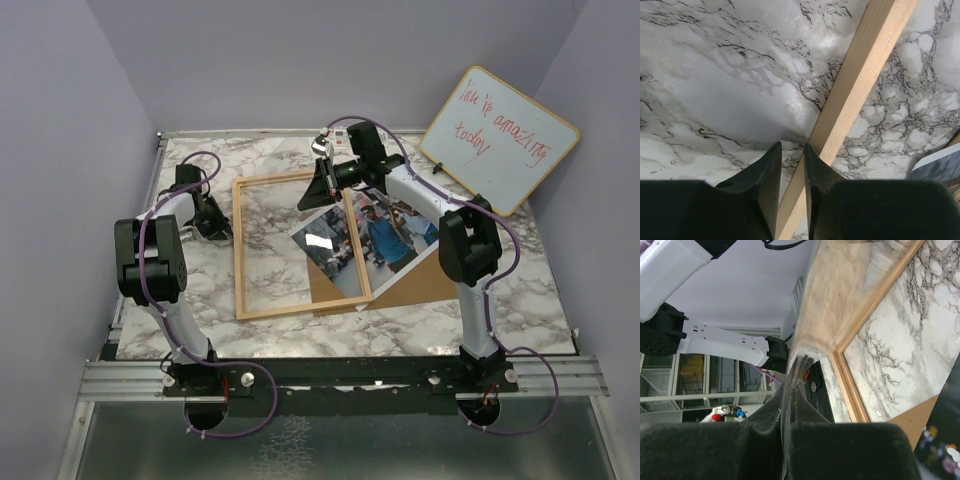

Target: Put the photo into the frame

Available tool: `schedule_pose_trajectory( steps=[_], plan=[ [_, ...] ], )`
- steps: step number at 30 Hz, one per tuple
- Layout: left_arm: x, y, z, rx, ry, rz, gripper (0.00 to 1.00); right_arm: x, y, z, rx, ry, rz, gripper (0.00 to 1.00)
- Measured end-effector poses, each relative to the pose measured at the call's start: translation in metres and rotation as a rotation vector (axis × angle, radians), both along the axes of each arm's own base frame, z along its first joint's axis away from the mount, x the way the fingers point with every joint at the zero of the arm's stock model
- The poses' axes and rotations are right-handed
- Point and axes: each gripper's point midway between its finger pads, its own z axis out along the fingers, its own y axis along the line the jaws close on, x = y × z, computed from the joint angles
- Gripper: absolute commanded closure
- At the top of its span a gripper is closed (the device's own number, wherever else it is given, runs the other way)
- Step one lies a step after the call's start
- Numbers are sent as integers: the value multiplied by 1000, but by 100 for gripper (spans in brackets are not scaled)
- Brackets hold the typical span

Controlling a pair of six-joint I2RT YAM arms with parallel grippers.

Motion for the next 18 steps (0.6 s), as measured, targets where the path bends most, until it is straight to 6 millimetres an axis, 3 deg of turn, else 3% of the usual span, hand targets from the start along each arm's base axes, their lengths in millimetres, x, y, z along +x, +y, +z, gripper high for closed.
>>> schedule_pose_trajectory(
  steps=[18],
  plan=[
    [1, 0, 0, -7, -2, -1, 74, -5, -1, 4, 31, -15, 37, 99]
  ],
)
